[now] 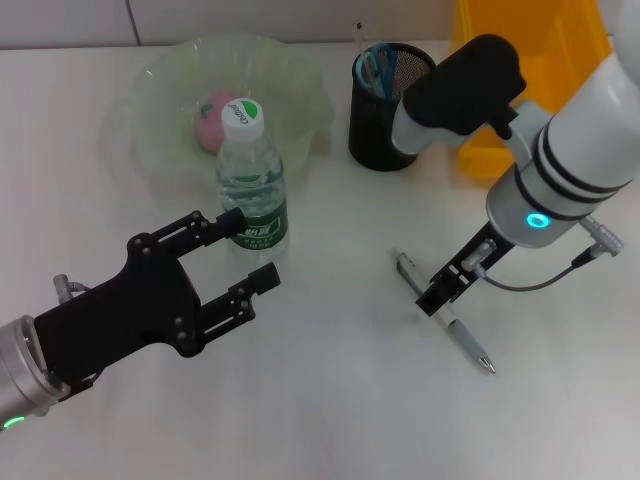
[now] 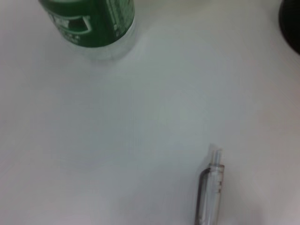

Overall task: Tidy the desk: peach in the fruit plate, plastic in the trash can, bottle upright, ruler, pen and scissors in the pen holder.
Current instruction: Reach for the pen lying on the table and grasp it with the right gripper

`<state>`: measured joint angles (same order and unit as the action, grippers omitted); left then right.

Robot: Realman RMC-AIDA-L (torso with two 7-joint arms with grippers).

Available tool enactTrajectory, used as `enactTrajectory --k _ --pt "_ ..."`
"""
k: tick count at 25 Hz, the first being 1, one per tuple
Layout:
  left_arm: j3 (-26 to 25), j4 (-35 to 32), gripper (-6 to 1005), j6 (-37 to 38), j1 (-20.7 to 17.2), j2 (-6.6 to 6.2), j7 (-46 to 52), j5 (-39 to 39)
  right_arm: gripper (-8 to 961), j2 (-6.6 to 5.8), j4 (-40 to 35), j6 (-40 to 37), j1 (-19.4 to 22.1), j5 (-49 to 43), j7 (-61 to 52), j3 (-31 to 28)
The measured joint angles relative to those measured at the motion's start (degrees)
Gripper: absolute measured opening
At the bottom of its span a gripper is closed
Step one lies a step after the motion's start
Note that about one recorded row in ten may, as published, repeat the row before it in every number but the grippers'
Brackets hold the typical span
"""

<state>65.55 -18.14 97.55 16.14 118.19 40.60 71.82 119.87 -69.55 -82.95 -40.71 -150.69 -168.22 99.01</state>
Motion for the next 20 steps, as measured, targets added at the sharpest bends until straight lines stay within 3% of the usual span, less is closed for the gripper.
enactTrajectory --k 9,20 --pt "0.02 0.0 661 0.0 -0.15 -0.07 -0.45 0.0 711 0.01 0.8 1.34 -0.57 -0.25 -0.96 2.75" --pt "0.02 0.12 661 0.01 -0.15 -0.07 -0.79 -0.02 315 0.01 1.55 2.4 -0.66 -0.35 -1.01 3.93"
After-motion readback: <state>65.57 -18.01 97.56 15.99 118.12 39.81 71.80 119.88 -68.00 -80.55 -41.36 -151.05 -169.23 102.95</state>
